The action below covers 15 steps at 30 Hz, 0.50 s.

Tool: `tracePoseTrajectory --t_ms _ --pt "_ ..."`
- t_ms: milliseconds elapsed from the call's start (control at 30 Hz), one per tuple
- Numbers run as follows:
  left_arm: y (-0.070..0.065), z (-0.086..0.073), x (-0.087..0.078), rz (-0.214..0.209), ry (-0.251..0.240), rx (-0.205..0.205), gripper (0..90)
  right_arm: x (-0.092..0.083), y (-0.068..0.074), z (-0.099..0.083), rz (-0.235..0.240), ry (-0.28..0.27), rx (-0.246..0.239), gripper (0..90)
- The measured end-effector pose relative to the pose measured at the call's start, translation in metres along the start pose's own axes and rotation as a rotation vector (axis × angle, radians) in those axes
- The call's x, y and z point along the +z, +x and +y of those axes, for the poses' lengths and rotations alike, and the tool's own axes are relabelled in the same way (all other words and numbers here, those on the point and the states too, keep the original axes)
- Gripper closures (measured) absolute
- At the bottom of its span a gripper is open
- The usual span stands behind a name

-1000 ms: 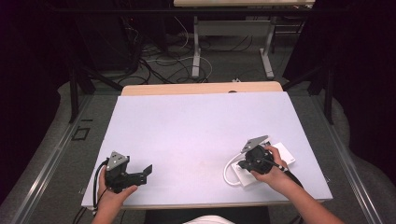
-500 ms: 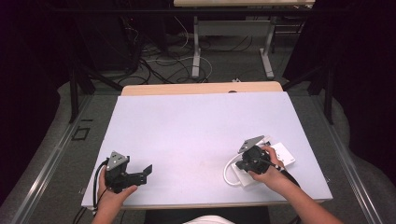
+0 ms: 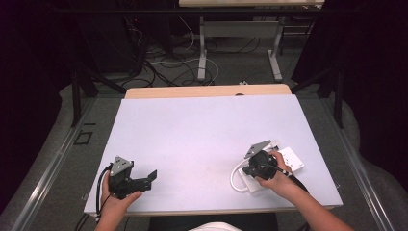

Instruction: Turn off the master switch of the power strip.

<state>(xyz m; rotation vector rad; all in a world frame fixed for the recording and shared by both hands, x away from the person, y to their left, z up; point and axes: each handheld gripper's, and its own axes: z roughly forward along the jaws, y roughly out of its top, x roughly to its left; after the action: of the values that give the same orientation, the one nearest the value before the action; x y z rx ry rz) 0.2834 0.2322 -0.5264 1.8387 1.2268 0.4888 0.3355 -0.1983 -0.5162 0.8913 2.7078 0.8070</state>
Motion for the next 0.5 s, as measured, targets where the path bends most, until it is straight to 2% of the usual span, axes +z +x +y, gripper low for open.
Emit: tracePoseTrajectory --t_ms 67,167,333,433,500 --pt "-0.0002 0.0 0.0002 0.001 0.0 0.001 3.3 0.0 -0.0006 -0.0002 0.01 0.003 0.01 90.0" --pt "-0.0006 -0.0001 0.0008 0.002 -0.004 0.004 3.4 0.0014 0.0007 -0.001 -0.014 -0.001 -0.003 90.0" --pt "-0.0006 -0.0001 0.0008 0.001 -0.002 0.001 3.5 0.0005 0.0019 -0.0021 -0.016 -0.011 -0.006 90.0" --pt "0.0004 0.0001 0.0008 0.002 -0.001 0.0 3.4 -0.0019 0.0025 -0.0017 0.01 -0.015 0.034 90.0" --pt "0.0006 -0.0002 0.0014 0.003 0.0 -0.002 3.5 -0.002 0.0027 -0.0022 0.019 -0.022 0.024 90.0"
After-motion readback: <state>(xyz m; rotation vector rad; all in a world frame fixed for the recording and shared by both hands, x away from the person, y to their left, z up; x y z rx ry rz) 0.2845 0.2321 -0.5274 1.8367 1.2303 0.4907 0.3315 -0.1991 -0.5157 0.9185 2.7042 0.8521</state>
